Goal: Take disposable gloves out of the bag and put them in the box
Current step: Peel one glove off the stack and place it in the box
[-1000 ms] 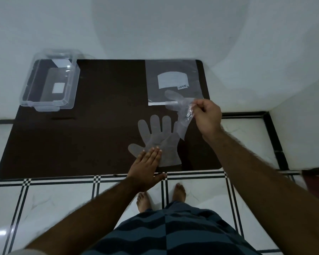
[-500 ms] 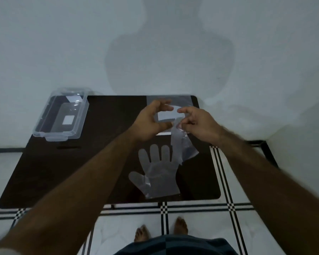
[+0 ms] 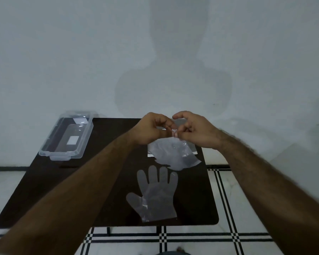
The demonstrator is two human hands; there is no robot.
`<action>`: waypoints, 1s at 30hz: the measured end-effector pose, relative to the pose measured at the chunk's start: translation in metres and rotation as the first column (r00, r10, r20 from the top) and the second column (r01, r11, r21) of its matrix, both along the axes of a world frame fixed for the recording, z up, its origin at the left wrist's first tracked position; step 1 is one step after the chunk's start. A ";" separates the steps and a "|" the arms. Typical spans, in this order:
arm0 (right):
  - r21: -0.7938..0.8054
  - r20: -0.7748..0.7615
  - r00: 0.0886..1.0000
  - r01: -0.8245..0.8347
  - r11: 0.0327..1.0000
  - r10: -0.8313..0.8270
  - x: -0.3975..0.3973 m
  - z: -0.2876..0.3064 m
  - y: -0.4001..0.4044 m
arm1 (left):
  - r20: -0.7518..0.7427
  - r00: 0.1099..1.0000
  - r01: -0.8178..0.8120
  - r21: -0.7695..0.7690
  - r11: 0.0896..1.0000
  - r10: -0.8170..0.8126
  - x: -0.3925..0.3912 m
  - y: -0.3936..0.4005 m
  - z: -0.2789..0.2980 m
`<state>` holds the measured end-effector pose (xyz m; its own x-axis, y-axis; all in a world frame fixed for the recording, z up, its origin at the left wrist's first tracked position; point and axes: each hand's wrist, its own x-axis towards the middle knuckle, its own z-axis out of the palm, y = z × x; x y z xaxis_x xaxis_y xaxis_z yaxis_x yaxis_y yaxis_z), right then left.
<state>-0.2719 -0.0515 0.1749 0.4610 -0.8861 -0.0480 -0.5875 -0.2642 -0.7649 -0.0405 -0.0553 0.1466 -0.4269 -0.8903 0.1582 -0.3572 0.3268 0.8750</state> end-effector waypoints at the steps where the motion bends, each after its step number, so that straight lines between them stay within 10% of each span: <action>1: 0.015 0.003 1.000 0.012 1.000 -0.012 -0.001 0.001 0.000 | -0.023 0.999 -0.027 0.011 1.000 0.027 0.002 0.000 0.000; 20: 0.114 0.221 0.975 -0.013 0.993 -0.013 0.090 0.001 -0.062 | -0.285 0.684 -0.629 0.235 0.741 0.671 0.125 0.027 0.003; 30: 0.177 0.128 0.990 0.034 0.984 -0.058 0.257 -0.028 -0.103 | -0.139 0.655 -0.703 0.249 0.666 0.743 0.286 -0.004 -0.028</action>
